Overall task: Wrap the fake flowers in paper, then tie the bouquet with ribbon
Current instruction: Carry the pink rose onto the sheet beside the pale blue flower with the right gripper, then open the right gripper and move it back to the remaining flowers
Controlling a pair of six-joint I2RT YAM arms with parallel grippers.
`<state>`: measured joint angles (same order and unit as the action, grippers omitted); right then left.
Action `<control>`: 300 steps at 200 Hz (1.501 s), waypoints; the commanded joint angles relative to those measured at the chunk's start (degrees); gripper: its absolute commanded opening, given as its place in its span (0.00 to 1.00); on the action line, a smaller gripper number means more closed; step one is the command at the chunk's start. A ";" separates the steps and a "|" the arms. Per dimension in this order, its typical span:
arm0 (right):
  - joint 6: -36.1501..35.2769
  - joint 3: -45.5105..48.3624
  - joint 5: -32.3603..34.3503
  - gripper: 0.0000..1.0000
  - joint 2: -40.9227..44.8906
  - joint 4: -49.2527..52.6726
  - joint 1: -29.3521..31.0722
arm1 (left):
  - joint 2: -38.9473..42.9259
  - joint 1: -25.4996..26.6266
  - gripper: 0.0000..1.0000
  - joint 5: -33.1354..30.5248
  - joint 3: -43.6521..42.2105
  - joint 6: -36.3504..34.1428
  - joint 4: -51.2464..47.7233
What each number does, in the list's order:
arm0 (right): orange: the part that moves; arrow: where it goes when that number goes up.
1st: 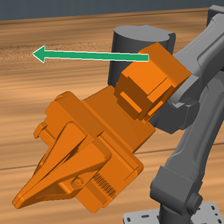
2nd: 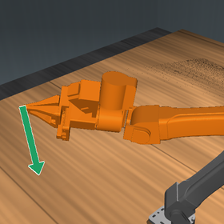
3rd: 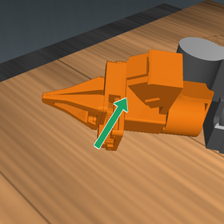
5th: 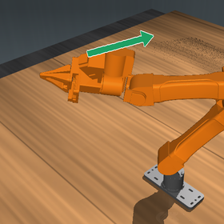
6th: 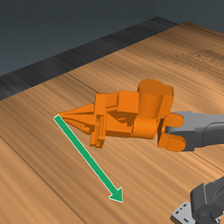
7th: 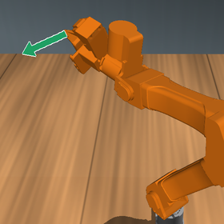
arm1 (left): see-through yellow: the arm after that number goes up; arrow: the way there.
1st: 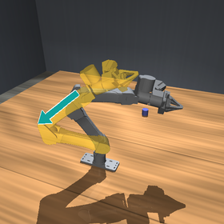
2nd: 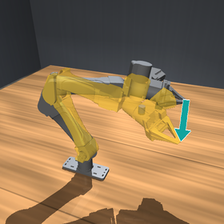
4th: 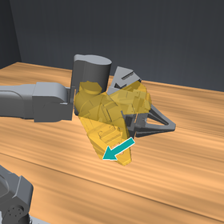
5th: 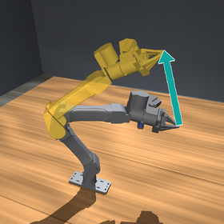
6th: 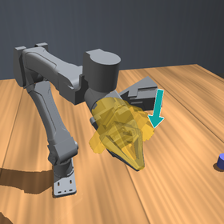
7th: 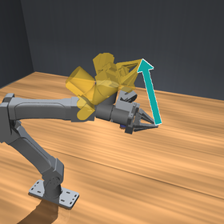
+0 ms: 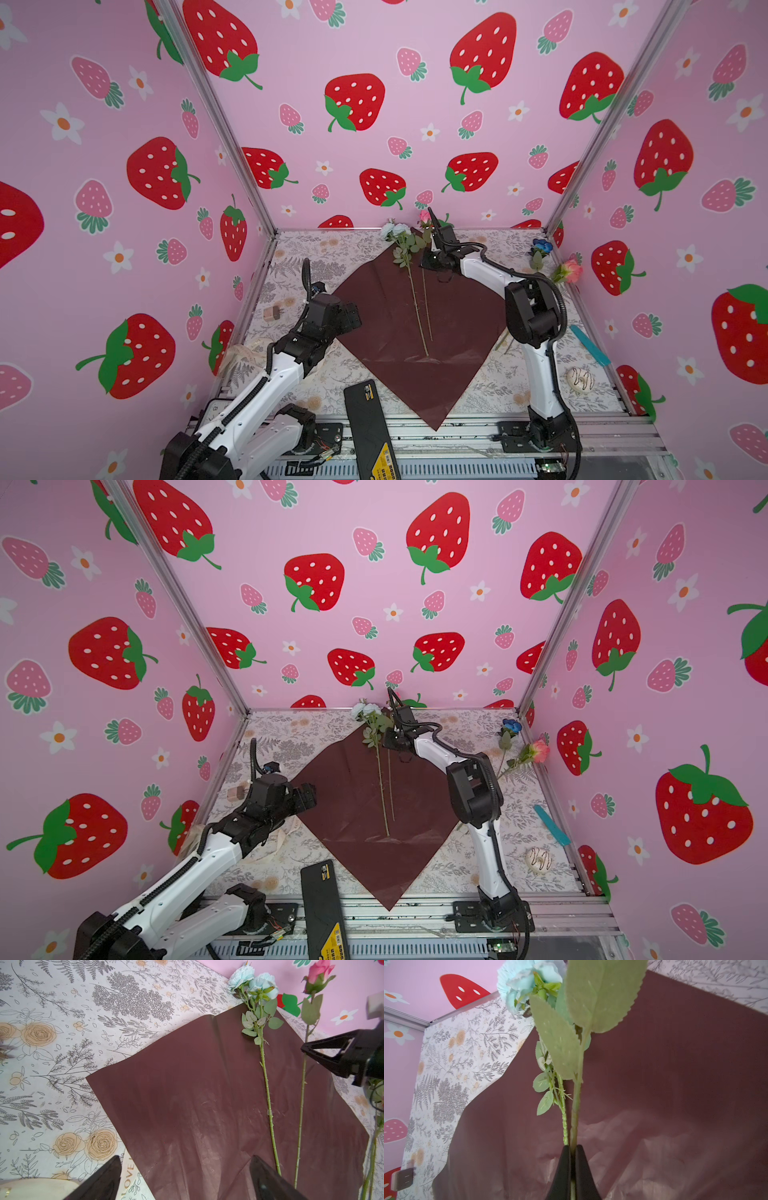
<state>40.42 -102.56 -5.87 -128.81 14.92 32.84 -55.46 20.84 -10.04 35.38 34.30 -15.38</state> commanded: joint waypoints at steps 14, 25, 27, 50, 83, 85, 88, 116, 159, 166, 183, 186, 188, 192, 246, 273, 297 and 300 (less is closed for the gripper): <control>1.85 -3.62 -0.98 0.00 -4.08 2.35 -0.14 | 0.53 -0.41 0.98 -1.32 0.05 0.24 -1.50; 1.95 -4.43 -1.26 0.00 -5.43 2.40 -0.14 | 0.50 -0.36 0.98 -1.43 -0.04 0.26 -1.52; 1.99 -4.54 -1.26 0.00 -5.55 2.40 -0.19 | 0.50 -0.36 0.98 -1.39 -0.04 0.31 -1.57; 2.52 -6.16 -2.02 0.00 -7.88 2.90 -0.16 | 0.49 -0.46 0.98 -1.65 -0.04 0.50 -1.74; 3.47 -6.71 -3.37 0.02 -9.09 3.10 -0.15 | 0.71 -0.47 0.98 -1.98 0.03 0.68 -1.97; 3.49 -6.73 -3.36 0.04 -9.02 3.10 -0.15 | 0.71 -0.45 0.98 -1.97 0.06 0.68 -1.95; 3.47 -6.77 -3.36 0.07 -8.93 3.10 -0.14 | 0.72 -0.53 0.98 -1.99 0.05 0.68 -1.98; 2.76 -6.40 -2.90 0.27 -7.11 3.80 -0.14 | 0.80 -0.56 0.98 -1.85 0.33 0.70 -2.29; 1.18 -2.68 0.08 0.39 -0.06 6.82 -0.14 | 1.11 -0.60 0.98 -1.99 0.48 0.76 -2.11; 0.62 -1.85 1.02 0.39 1.77 7.53 -0.14 | 1.08 -0.56 0.98 -1.91 0.55 0.87 -2.16; -0.85 1.10 4.04 0.40 6.48 9.05 -0.31 | 1.18 -0.61 0.98 -1.61 0.74 0.83 -2.19; -1.19 1.70 4.77 0.40 7.69 9.38 -0.40 | 1.19 -0.61 0.98 -1.64 0.75 0.83 -2.20; -1.37 2.22 5.20 0.40 8.42 9.59 -0.47 | 1.22 -0.62 0.98 -1.60 0.75 0.80 -2.20; -1.75 3.18 6.08 0.40 9.98 9.92 -0.63 | 1.25 -0.60 0.98 -1.55 0.75 0.74 -2.25; -4.18 23.28 13.32 0.40 33.69 12.50 -11.64 | 2.46 -0.54 0.99 -2.91 0.04 1.53 -1.91; -6.00 32.06 12.47 0.43 42.58 13.98 -22.09 | 2.05 -0.58 0.99 -3.60 0.79 1.74 -3.02; -8.43 37.05 10.82 0.45 46.48 14.45 -30.77 | 1.71 -0.56 0.99 -3.75 0.85 1.38 -3.18; -8.70 37.48 10.55 0.45 46.66 14.44 -31.61 | 1.68 -0.57 0.99 -3.76 0.76 1.38 -3.05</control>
<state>34.79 -69.04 5.54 -84.66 25.93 6.70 -53.65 20.51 -11.84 35.38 34.83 -17.43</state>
